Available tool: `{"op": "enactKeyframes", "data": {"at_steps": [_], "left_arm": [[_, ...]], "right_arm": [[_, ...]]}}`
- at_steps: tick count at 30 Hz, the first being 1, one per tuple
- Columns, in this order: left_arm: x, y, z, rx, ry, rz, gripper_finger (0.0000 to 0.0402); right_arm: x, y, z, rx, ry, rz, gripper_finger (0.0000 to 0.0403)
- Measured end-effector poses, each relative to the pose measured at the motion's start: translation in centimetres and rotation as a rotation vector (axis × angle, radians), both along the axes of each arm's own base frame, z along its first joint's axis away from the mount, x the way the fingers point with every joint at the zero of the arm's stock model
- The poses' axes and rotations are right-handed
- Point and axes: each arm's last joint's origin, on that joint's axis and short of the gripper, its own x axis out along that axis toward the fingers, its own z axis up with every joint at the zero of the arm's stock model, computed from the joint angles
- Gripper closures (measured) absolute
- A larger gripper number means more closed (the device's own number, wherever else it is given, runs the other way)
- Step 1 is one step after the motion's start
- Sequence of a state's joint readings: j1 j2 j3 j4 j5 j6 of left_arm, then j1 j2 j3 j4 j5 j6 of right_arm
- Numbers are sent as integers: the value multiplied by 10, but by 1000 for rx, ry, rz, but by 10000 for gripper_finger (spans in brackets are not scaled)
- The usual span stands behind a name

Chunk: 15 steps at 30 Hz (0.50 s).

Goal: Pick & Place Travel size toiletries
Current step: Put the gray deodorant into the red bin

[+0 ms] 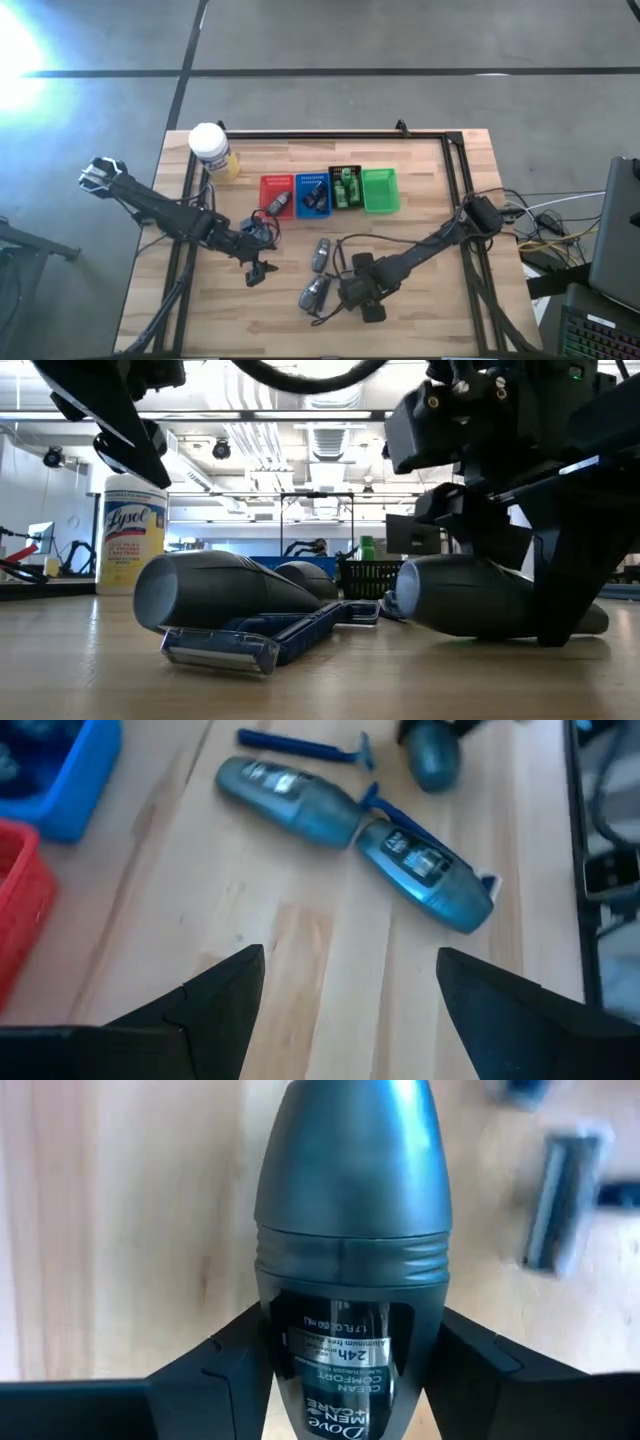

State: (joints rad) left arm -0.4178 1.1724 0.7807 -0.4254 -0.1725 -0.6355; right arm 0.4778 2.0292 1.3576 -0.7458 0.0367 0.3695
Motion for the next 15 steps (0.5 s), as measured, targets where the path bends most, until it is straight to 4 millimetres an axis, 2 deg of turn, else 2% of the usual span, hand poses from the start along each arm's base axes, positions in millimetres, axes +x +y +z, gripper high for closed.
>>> {"op": "enactKeyframes", "data": {"at_steps": [3,5,7,10,15], "left_arm": [[3,-5,-1,92,-39,-111,101],[8,-9,-1,185,-98,-216,101],[15,-12,1,326,-178,-318,101],[26,-16,3,541,-298,-449,101],[44,-21,8,765,-386,-505,101]], "right_arm": [[-2,-12,13,2,-1,-43,209],[3,-21,31,43,-67,-72,209],[6,-34,47,125,-94,-97,209],[15,-50,56,263,-114,-128,209],[27,-70,74,379,-149,-177,209]]}}
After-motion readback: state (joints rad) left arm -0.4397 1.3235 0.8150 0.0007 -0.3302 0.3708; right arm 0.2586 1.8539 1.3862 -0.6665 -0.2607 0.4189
